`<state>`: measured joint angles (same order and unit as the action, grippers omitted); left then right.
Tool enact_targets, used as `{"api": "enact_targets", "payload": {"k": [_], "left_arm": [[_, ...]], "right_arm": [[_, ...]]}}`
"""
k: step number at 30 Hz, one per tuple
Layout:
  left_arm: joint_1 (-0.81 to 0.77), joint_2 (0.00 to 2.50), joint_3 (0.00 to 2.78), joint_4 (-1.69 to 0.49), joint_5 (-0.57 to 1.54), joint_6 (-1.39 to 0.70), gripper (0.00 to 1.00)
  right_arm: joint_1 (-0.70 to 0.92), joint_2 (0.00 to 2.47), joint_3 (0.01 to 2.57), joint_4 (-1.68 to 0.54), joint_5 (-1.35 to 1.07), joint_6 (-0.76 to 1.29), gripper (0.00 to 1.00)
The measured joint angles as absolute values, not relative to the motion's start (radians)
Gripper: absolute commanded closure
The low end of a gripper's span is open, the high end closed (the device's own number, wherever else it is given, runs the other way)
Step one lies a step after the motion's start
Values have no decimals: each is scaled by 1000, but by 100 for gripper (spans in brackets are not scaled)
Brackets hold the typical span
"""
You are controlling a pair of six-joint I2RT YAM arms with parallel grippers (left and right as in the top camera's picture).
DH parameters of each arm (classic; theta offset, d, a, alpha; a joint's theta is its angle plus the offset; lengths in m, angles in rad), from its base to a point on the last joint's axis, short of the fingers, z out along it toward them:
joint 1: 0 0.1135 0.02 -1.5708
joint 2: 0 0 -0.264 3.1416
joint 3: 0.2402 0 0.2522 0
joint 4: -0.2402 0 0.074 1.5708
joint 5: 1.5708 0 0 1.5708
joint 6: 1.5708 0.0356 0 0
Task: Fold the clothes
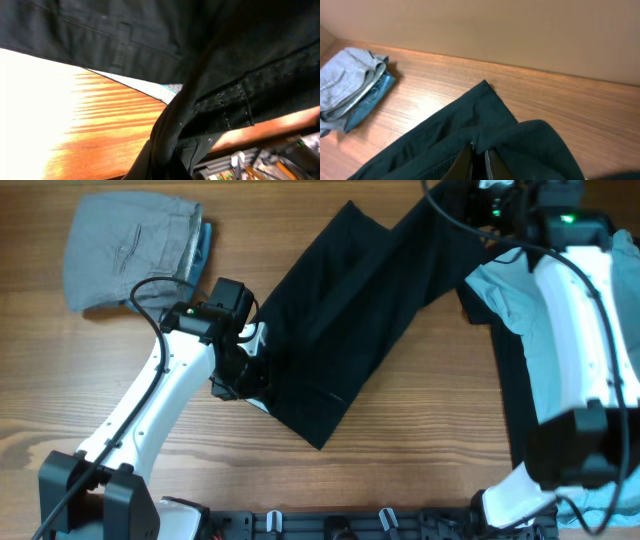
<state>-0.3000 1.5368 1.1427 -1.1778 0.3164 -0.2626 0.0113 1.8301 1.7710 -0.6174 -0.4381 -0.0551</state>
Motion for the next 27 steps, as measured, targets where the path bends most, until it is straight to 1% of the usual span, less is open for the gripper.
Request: {"api": "enact_targets", "payload": {"k": [4,8,10,14,17,18,19,20,21,22,23,24,25,26,27], "left_arm": [[-300,1537,1137,-1162,237,-304,94],[-300,1537,1089,-1066,150,-348,94],[-300,1538,1059,-1038,134,-356,93],[-300,1538,996,-967,104,-366,93],[-300,1538,974,-950,67,-369,88],[-300,1538,972,-942,51,-370,87],[-300,1538,971,-929,34,-373,85],[-300,1538,971,-912,17,-373,83],[-300,1538,971,-895,0,-374,78],[-300,1538,971,-881,-14,-375,62],[-300,1538,971,-873,-22,-376,52],[-300,1538,971,-869,-31,-377,48],[-300,1538,971,-870,-42,-379,44],[-300,1538,971,-870,-48,-382,44],[-300,1538,971,-878,-53,-381,41]], "right_arm": [[39,1928,1771,-545,-437,-56,94],[65,1993,1771,-471,-442,-56,94],[78,2002,1771,-430,-451,-59,89],[123,2041,1771,-318,-464,-59,85],[147,2101,1771,-250,-464,-59,83],[152,2114,1771,-236,-463,-59,81],[157,2134,1771,-213,-463,-59,72],[164,2159,1771,-190,-463,-56,47],[168,2175,1771,-180,-463,-59,26],[173,2189,1771,-173,-463,-58,16],[175,2200,1771,-171,-464,-60,13],[178,2207,1771,-171,-464,-59,9],[180,2210,1771,-172,-463,-63,2],[179,2210,1771,-171,-464,-68,1],[177,2210,1771,-175,-464,-72,0]]}}
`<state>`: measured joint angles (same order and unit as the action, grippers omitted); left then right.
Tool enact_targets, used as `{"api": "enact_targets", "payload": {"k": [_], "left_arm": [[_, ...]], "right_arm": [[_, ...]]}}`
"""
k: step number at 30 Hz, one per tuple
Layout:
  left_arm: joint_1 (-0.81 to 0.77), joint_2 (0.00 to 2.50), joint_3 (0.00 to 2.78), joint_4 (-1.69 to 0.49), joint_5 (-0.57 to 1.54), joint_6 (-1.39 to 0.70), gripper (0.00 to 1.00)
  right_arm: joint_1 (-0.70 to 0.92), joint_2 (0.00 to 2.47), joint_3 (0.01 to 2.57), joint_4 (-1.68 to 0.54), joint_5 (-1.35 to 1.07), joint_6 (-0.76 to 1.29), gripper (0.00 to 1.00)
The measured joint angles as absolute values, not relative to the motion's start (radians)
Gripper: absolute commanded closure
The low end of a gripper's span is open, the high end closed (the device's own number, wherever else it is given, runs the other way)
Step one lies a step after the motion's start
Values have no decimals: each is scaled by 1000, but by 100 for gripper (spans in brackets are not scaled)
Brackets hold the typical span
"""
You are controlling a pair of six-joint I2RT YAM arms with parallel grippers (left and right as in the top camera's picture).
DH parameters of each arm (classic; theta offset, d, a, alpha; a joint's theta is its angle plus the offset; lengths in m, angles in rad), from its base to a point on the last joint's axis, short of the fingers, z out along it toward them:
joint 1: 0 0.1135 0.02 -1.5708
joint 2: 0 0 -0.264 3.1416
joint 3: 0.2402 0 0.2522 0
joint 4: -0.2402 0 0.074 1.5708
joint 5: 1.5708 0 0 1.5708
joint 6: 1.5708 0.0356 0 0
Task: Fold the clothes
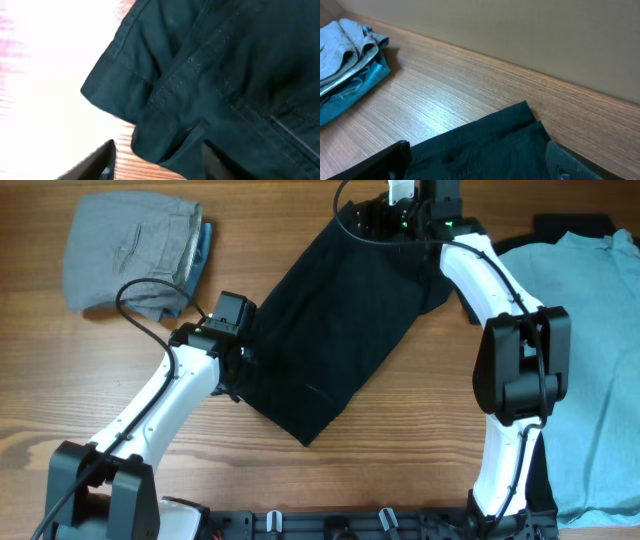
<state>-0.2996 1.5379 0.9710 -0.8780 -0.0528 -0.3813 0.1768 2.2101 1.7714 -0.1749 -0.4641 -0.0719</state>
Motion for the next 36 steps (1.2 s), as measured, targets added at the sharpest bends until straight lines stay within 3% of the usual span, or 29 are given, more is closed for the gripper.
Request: {"api": "enact_targets", "payload": {"k": [3,6,8,11,13,16,18,19,20,24,30,33,36], "left_arm": [[-300,1538,971,-920,-56,-384,37],[-300,1538,969,-917,-36,-390,25],[-300,1538,967,-875,-16,-392,25],[-300,1541,966,-793,-2,-391,36],[-300,1567,966,-747,2,-394,38],[-300,1666,966,-711,5,-386,57],[-300,1742,966,-682,5,-378,86],[-300,1764,980,-680,-6,-372,94],[-296,1784,996,-681,-27,-360,96],[-261,1808,1028,-746,-49,-376,87],[6,1825,1059,-809,-117,-382,81],[111,1844,1087,-815,-130,-342,75],[121,1848,1093,-820,-146,-316,71]], "right_arm": [[145,2206,1771,-258,-465,-61,1],[46,2173,1773,-430,-465,12,1],[-33,2143,1773,-589,-464,71,1],[-142,2131,1775,-806,-461,108,1],[-165,2131,1773,-867,-460,103,1],[-162,2130,1773,-947,-461,73,0],[-155,2130,1773,-967,-463,58,1],[-151,2130,1773,-970,-463,51,1],[-144,2130,1773,-972,-464,49,0],[-116,2130,1773,-992,-463,46,1],[21,2130,1773,-996,-431,43,3],[92,2151,1773,-999,-322,57,25],[100,2181,1773,-978,-269,67,35]]}}
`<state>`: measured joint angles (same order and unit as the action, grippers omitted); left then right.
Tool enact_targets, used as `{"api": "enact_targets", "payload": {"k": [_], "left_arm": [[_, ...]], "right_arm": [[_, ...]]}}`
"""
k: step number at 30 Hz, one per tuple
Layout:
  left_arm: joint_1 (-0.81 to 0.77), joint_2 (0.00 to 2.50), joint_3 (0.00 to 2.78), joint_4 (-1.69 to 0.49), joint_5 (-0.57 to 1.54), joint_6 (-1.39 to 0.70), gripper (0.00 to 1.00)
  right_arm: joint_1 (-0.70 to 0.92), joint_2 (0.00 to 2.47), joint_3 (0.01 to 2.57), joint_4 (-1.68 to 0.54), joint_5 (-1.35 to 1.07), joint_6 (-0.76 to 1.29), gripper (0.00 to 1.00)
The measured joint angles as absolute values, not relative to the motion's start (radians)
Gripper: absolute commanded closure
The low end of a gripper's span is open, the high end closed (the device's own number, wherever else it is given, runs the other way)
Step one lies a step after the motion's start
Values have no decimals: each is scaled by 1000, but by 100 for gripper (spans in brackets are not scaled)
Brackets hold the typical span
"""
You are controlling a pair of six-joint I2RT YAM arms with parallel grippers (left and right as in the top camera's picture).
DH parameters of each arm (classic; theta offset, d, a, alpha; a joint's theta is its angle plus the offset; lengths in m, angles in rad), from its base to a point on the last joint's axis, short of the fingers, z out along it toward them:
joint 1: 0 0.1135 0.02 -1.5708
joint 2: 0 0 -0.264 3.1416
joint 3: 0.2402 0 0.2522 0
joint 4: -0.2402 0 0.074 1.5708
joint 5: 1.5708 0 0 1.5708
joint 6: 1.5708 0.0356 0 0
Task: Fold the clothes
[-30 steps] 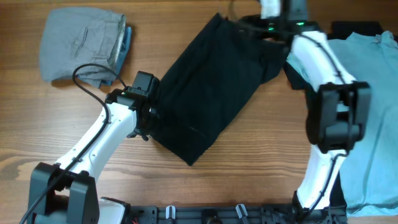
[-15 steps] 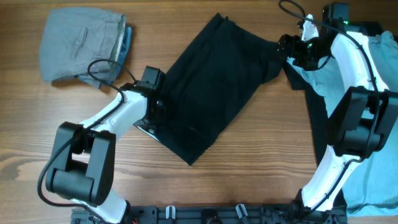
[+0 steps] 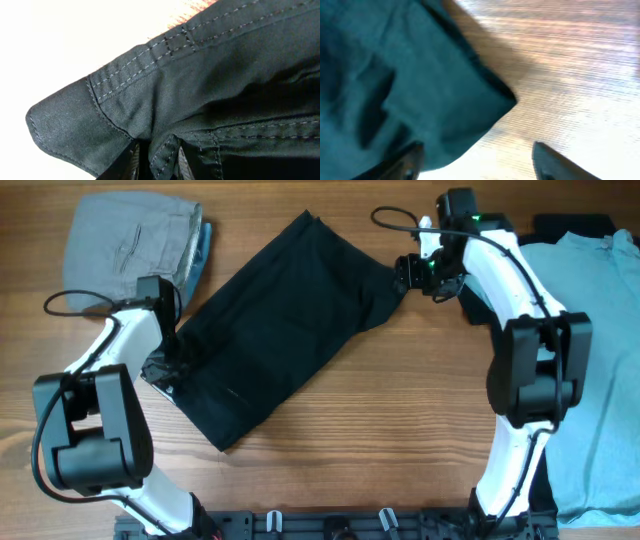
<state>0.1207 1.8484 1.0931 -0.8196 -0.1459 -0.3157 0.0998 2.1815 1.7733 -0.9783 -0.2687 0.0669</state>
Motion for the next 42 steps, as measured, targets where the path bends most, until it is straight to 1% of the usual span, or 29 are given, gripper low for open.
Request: {"api": "enact_targets", "payload": {"k": [1,2,3,4,5,7,9,10,12,13,15,16,17,19,22,25,27,28,29,30,32,33,35,36,37,38,39,40,42], "left_arm": [[121,1848,1093,-819,-149,-311,71],[121,1848,1093,-817,-153,-308,70],[121,1848,1093,-813,-156,-304,70],[121,1848,1093,-805,-162,-300,70],[121,1848,1093,-799,-167,-300,70],[121,1848,1093,-795,-170,-296,68],[121,1849,1093,-790,-176,-281,61],[121,1849,1093,-786,-183,-270,50],[121,1849,1095,-773,-197,-241,35],[121,1849,1102,-765,-197,-222,30],[121,1856,1121,-783,-184,-212,29],[121,1863,1141,-812,-170,-207,27],[121,1868,1165,-852,-155,-205,25],[121,1868,1258,-991,-117,-199,22],[121,1851,1377,-1116,-41,-191,18],[121,1795,1416,-1221,113,-177,17],[116,1784,1415,-1289,191,-176,23],[110,1784,1408,-1299,217,-175,26],[99,1784,1391,-1307,243,-173,32],[79,1783,1357,-1310,275,-169,34],[39,1782,1287,-1301,309,-169,34],[6,1781,1219,-1271,327,-174,29],[-65,1782,1066,-1167,361,-224,25],[-86,1782,1015,-1113,369,-253,26],[-102,1782,961,-1055,374,-294,34],[-110,1782,920,-1015,377,-325,60],[-112,1779,888,-999,391,-372,82],[-108,1755,851,-965,403,-419,96],[-88,1747,820,-935,425,-455,96]], "right_arm": [[95,2190,1773,-963,-270,57,42],[93,2196,1773,-942,-287,40,53],[90,2201,1773,-926,-317,17,72],[88,2207,1773,-914,-366,-17,94],[89,2212,1773,-911,-386,-31,96],[91,2220,1773,-894,-366,-23,96],[86,2229,1773,-853,-291,23,96],[75,2231,1773,-836,-258,61,96],[39,2232,1773,-809,-283,98,95],[16,2232,1773,-803,-324,102,94],[-30,2232,1773,-816,-406,99,92],[-47,2232,1773,-831,-428,97,89],[-54,2232,1773,-841,-435,96,76],[-80,2232,1774,-892,-451,78,67],[-79,2232,1774,-937,-451,63,62],[-78,2229,1774,-958,-451,47,57],[-78,2212,1774,-968,-451,45,55],[-78,2195,1774,-973,-450,44,54],[-78,2177,1774,-978,-448,43,54],[-78,2154,1774,-984,-447,44,52],[-78,2129,1774,-992,-444,43,49],[-78,2119,1774,-999,-441,42,49],[-78,2118,1774,-1005,-437,40,48],[-78,2118,1774,-1007,-437,40,48],[-78,2118,1774,-1005,-437,40,48],[-78,2118,1774,-1006,-436,40,47],[-78,2118,1774,-1006,-436,40,47],[-78,2118,1774,-1006,-436,40,47],[-78,2118,1774,-1006,-433,40,47]]}}
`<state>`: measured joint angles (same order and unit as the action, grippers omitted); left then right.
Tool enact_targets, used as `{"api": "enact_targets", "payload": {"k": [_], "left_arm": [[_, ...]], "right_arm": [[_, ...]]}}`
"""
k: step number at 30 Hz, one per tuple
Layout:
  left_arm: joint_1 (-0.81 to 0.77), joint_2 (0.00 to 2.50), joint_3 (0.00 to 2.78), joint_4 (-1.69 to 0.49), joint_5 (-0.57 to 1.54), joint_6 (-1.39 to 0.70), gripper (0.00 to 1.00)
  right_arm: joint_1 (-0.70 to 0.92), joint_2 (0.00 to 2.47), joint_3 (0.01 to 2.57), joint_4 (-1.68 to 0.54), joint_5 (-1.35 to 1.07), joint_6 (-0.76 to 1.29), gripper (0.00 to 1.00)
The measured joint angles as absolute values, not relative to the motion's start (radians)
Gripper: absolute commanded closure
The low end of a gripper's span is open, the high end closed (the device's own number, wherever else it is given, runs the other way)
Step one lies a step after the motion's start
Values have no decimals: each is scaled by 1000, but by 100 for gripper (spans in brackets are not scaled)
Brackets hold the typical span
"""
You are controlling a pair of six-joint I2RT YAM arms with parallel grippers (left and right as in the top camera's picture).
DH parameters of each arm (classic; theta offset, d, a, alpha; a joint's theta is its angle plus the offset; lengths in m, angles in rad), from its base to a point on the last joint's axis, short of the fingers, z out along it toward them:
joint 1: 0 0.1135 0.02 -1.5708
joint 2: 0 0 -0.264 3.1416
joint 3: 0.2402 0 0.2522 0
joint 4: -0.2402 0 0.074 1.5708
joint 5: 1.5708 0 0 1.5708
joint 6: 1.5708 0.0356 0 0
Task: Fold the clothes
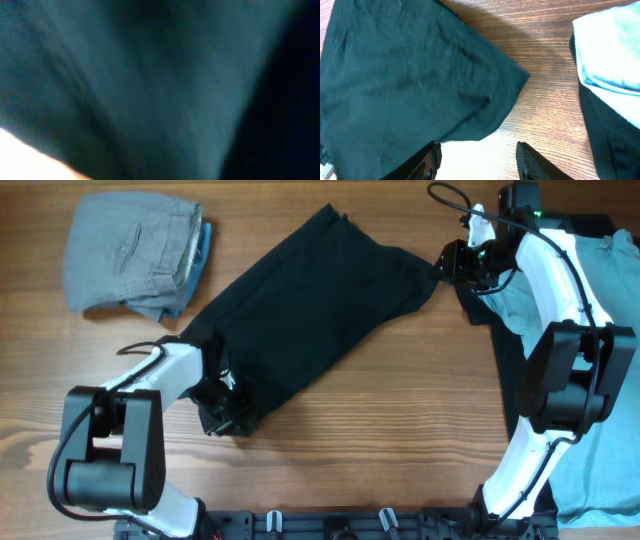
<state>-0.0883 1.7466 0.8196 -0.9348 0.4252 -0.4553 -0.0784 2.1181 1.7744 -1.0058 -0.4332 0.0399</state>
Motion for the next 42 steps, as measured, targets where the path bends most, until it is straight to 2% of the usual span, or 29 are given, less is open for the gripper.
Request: {"api": "enact_targets", "payload": {"k": [2,3,5,8,10,12,13,14,15,16,20,21,22,24,27,28,30,32,33,34,35,37,40,42], "left_arm": [[-60,1747,811,-934,438,-463,96],[-9,1748,807,-940,443,-461,96],[95,1748,805,-950,436,-450,96],[266,1748,805,-955,432,-424,96],[342,1748,805,-957,429,-404,96],[392,1748,810,-957,424,-381,96],[411,1748,815,-957,417,-375,96],[427,1748,823,-956,408,-369,95],[436,1749,829,-956,400,-367,95],[442,1750,839,-956,388,-363,94],[447,1753,882,-991,328,-341,83],[446,1755,899,-1021,311,-336,75],[445,1756,917,-1047,300,-332,65],[445,1756,948,-1075,266,-315,57],[448,1756,1003,-1132,233,-297,47],[448,1756,1026,-1157,238,-273,40],[448,1755,1056,-1192,255,-228,32],[448,1742,1077,-1221,265,-207,27],[448,1730,1081,-1223,268,-197,21],[448,1711,1081,-1221,270,-192,6],[449,1692,1082,-1214,271,-185,0],[458,1659,1083,-1181,274,-175,0],[488,1644,1085,-1089,268,-176,0],[496,1644,1085,-1021,268,-176,0]], "right_arm": [[-78,2118,1774,-1007,-433,39,45],[-78,2118,1774,-1007,-434,30,41],[-72,2118,1774,-1007,-442,-12,26],[-27,2118,1760,-992,-445,-75,10],[14,2118,1716,-954,-444,-96,9],[46,2118,1655,-923,-440,-107,14],[59,2118,1623,-919,-441,-114,30],[72,2119,1587,-915,-444,-130,59],[81,2119,1557,-911,-448,-138,82],[88,2119,1528,-903,-449,-147,96],[95,2119,1463,-974,-323,-20,95],[93,2119,1462,-1021,-253,53,79],[91,2119,1461,-1061,-209,113,52],[77,2116,1461,-1100,-123,182,46],[22,2104,1461,-1103,-39,214,42],[12,2096,1461,-1095,-34,212,43],[9,2057,1462,-1072,-52,187,44],[12,1987,1467,-1019,-182,88,53],[14,1951,1470,-1003,-260,38,62],[17,1901,1478,-976,-380,-25,71],[23,1882,1482,-953,-429,-44,74],[60,1855,1491,-880,-540,-96,78],[137,1865,1476,-822,-557,-110,79],[196,1904,1471,-805,-545,-110,83]]}}
